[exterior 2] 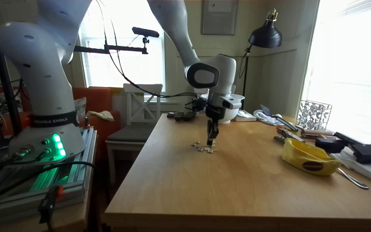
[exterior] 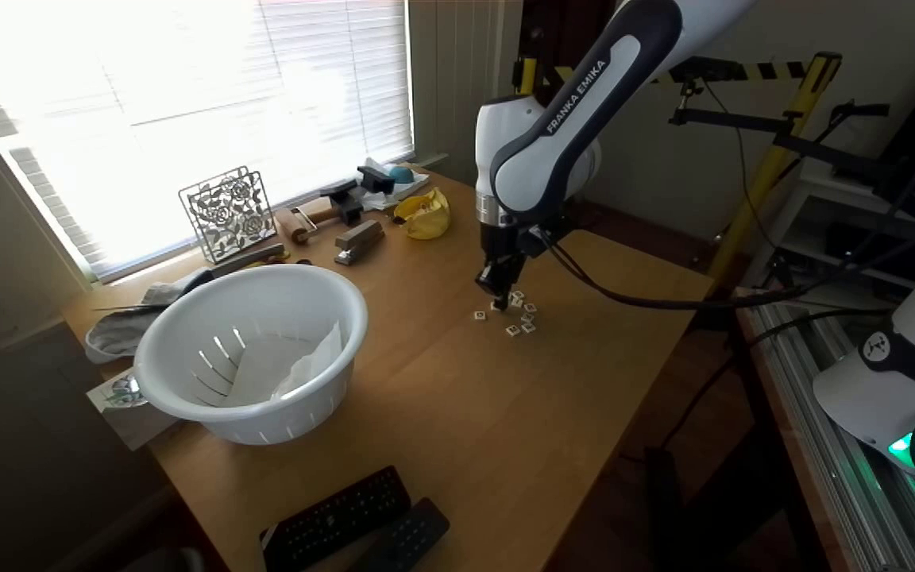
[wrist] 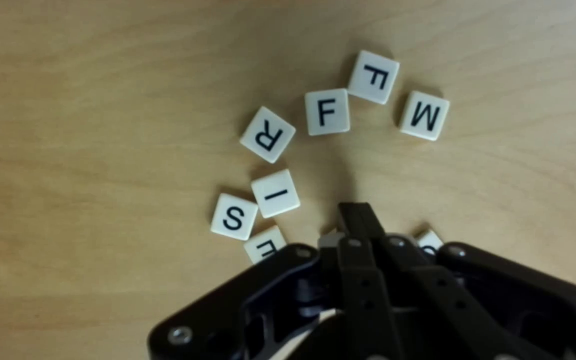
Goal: Move some of the letter tiles to the left
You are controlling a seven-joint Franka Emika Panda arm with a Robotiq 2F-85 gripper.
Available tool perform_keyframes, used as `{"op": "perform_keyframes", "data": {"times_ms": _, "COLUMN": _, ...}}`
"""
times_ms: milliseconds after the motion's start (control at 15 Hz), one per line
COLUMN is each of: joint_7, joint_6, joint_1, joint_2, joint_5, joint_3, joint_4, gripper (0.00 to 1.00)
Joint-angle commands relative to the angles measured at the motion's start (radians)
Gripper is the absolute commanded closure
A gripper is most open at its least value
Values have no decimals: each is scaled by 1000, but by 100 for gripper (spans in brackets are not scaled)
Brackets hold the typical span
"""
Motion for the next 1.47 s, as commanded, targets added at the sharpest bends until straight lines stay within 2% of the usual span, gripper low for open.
{"op": "perform_keyframes", "data": {"times_ms": 0, "joint_7": -33, "joint_6": -1, "joint_1": -24, "joint_2": 34, "joint_5": 27, "joint_3": 22, "joint_4": 38, "gripper": 100}}
{"op": "perform_keyframes", "data": {"times_ms": 1400, "joint_7": -65, "joint_6": -13, "joint_1": -40, "joint_2": 59, "joint_5": 42, "joint_3": 57, "joint_4": 82, "gripper": 100}}
